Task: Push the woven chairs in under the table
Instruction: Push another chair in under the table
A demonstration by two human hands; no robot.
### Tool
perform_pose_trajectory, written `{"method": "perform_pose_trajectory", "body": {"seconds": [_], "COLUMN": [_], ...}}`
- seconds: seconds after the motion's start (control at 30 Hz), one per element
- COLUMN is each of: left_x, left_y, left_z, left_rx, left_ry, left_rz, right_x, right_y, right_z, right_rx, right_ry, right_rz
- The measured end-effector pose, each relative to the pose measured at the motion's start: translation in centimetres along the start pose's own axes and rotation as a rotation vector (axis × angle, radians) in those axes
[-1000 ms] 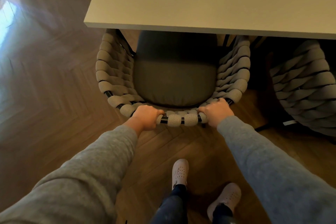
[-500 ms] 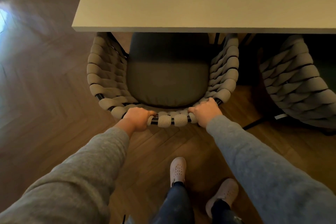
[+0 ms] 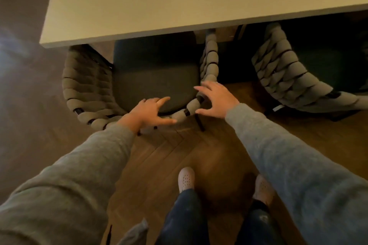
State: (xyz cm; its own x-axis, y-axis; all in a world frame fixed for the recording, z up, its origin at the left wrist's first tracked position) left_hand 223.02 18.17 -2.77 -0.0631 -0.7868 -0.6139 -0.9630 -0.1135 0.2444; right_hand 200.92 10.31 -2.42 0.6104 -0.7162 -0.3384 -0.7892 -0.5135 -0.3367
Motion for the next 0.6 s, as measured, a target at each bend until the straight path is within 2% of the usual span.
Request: {"method": "perform_pose_trajectory", "body": {"seconds": [0.1, 0.23, 0.37, 0.47, 0.6], "left_x": [2.1, 5.9, 9.8, 13.0, 17.4], "left_y": [7.8, 19.6, 31.4, 40.8, 50.2], "left_z": [-1.6, -1.3, 1.4, 3.2, 4.4], "left_rx": [-0.013, 0.091, 0.210, 0.307, 0.383], "left_ry": [0.232, 0.337, 0.331, 0.304, 0.214], "left_rz": [0.192, 0.325, 0.319, 0.353, 0.435], "right_x": [-2.7, -8.0, -13.5, -17.5, -21.1], "right_y": [6.1, 17.8, 29.0, 37.9, 47.9], "right_z": [-2.2, -3.8, -4.8, -6.2, -7.9], "right_rx": [0.000, -0.039, -0.126, -0.118, -0.304], "right_ry": [0.114, 0.031, -0.111, -0.124, -0.300], "right_rz": [0.087, 0.211, 0.291, 0.384, 0.411]}}
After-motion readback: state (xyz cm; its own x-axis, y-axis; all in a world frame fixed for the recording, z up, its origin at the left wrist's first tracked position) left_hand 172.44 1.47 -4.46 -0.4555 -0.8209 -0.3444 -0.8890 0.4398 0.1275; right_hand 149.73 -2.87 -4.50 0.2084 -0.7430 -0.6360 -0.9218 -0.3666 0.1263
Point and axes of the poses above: each hand's wrist, its own x-axis towards the middle knuckle, its own z-axis out of the palm, y = z × x, the point moved 4 cm from there along x, towards the middle knuckle, and after that the axes turned 5 degrees about -x, right-handed, at the moved point
